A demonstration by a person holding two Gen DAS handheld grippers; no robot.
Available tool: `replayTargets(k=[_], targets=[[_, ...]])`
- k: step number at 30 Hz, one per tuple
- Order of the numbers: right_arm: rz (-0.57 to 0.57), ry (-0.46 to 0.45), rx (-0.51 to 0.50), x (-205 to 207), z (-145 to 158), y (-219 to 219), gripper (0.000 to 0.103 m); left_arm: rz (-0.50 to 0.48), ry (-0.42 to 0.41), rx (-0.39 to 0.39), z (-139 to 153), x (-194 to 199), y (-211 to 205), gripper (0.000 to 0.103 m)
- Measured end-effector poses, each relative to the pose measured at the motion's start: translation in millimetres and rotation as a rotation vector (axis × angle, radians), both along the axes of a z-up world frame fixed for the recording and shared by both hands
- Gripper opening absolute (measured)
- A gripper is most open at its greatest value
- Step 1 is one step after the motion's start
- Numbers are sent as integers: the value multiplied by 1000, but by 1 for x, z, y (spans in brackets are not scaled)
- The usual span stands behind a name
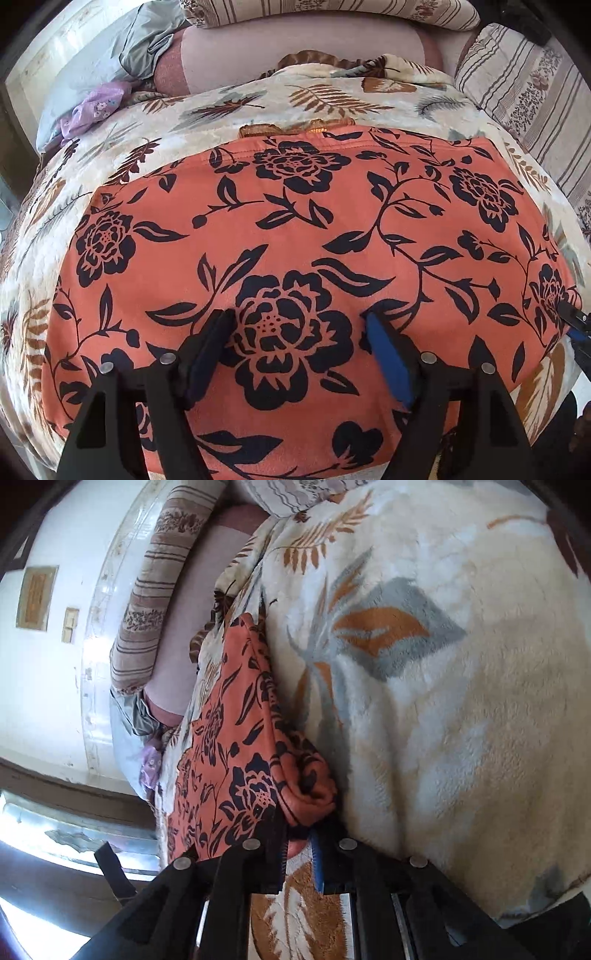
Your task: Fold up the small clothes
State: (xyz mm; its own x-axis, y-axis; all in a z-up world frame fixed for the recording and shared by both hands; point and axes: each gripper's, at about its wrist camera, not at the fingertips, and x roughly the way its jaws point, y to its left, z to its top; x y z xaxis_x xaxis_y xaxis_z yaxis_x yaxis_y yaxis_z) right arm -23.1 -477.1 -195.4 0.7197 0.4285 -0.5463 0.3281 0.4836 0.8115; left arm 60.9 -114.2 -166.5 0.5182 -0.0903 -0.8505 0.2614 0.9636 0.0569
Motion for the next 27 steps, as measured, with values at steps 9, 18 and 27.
replayTargets(k=[9, 18, 27], targets=[[20, 51, -97, -9, 15, -2, 10, -8, -2, -15, 0, 0, 7, 78], [-26, 18, -202, -1, 73, -31, 90, -23, 1, -40, 0, 2, 10, 79], [209, 9, -268, 185, 73, -30, 91, -27, 1, -48, -1, 2, 11, 80]])
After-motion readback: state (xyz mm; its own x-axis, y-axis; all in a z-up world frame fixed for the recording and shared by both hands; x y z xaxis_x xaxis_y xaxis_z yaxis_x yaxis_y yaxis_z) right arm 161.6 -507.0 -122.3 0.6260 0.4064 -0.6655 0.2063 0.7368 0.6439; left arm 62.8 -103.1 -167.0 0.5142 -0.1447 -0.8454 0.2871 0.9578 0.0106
